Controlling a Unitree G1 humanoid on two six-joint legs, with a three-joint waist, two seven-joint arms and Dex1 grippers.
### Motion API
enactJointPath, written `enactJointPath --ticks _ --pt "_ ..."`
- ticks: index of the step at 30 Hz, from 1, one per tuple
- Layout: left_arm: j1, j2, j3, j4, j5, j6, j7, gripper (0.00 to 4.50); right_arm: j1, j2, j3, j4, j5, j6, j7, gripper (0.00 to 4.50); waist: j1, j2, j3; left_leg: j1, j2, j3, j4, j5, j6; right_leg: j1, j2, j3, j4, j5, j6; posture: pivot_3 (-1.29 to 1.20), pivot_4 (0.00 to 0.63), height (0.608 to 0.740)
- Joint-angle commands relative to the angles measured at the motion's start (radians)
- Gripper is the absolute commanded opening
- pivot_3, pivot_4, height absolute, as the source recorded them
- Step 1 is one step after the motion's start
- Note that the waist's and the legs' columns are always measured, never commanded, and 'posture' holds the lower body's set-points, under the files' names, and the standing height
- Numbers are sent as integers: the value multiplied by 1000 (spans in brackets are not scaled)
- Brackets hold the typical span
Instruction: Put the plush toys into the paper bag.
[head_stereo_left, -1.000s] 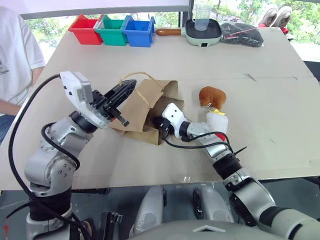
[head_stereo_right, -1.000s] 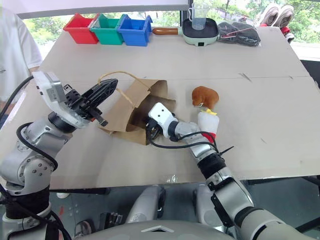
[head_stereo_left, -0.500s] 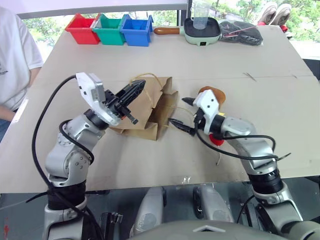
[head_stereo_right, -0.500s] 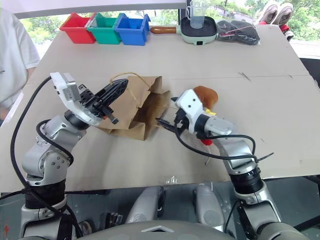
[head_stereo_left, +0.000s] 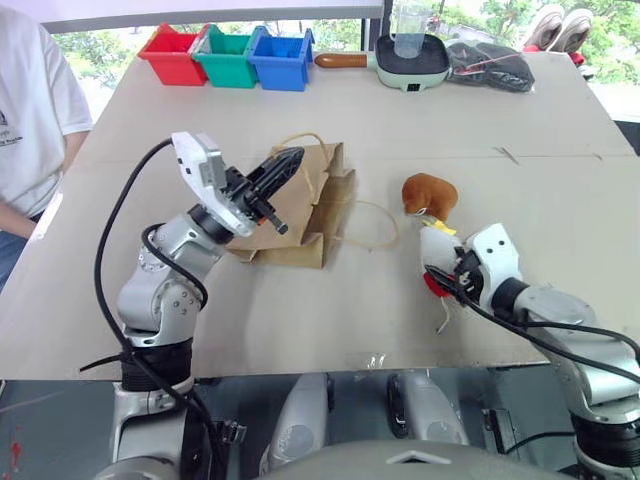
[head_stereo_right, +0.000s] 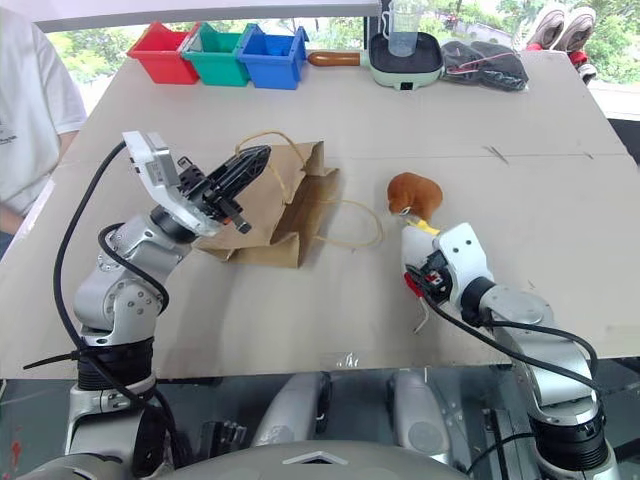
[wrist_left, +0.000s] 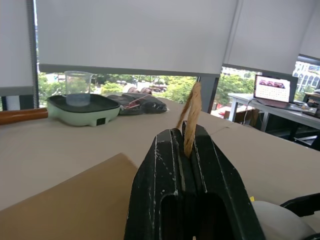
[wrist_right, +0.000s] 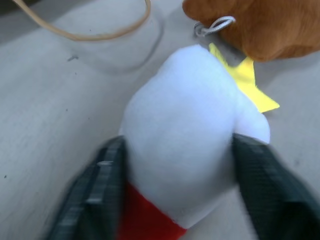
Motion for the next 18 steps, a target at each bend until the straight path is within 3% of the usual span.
enactJointPath --ticks 1,3,4,10,18 --pt "-22 2 5 -10 -4 -9 -12 0 8 -27 24 12 -27 -47 -15 1075 0 0 0 0 0 0 0 0 0 0 0 0 0 0 0 0 150 740" --pt "-29 -1 6 -14 -11 -1 -10 0 10 -35 16 12 -29 -92 -12 269 1 0 0 0 0 0 0 0 0 0 0 0 0 0 0 0 150 740" --pt "-29 -3 5 -18 -15 2 -11 0 7 -39 9 7 -22 -134 2 82 2 0 0 0 0 0 0 0 0 0 0 0 0 0 0 0 150 740" --pt "-5 -4 11 -63 -90 54 -38 0 -127 -20 -16 1 73 -285 93 82 -3 0 1 0 0 0 0 0 0 0 0 0 0 0 0 0 150 740" --pt "-26 -5 -15 -69 -110 79 -70 0 -419 46 211 288 0 -411 178 82 -13 0 1 0 0 -2 0 0 0 0 1 -2 0 0 0 0 150 740"
